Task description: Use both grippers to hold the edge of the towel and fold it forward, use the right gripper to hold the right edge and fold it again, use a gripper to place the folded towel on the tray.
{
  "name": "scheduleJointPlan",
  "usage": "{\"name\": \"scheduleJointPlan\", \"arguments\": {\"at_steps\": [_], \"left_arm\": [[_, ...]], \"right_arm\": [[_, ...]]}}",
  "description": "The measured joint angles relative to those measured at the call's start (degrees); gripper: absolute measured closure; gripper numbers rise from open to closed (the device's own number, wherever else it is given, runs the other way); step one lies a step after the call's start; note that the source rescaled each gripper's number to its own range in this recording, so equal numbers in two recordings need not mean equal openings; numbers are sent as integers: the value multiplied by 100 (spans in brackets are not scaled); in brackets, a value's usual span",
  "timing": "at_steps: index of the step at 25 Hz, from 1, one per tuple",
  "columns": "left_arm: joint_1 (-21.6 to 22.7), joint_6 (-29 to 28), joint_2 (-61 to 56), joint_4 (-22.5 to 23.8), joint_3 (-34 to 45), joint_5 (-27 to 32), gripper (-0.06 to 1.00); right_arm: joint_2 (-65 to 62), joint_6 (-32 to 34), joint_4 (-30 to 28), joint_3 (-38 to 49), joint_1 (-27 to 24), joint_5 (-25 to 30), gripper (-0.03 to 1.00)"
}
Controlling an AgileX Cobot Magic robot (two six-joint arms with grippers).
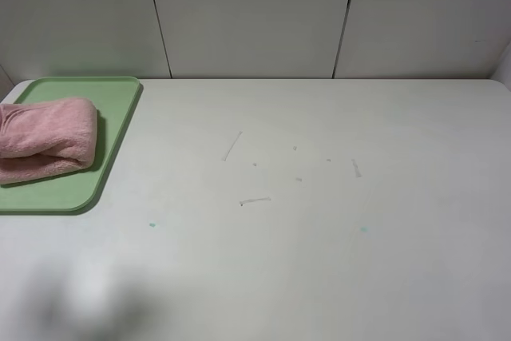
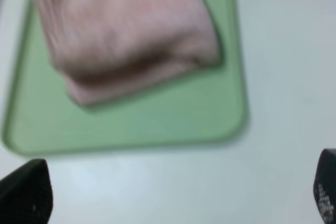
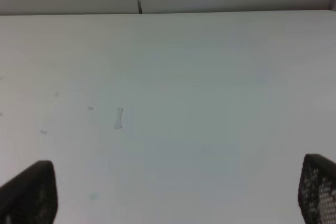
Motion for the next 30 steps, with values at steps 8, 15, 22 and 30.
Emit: {"name": "scheduleJointPlan", "arguments": {"at_steps": [8,15,22,30], "left_arm": [[-488,27,-965,-1148,-475,1676,-5],[-488,27,-1022,-1408,-902,2863,-5],[-488,27,-1121,-1405,-902,3193,-5],[-488,27,-2353,-1006,-906,3133,-5]], "right_arm": [[0,0,0,0,0,0,-3],[0,0,0,0,0,0,-3],[0,0,0,0,0,0,-3],[0,0,0,0,0,0,-3]]}}
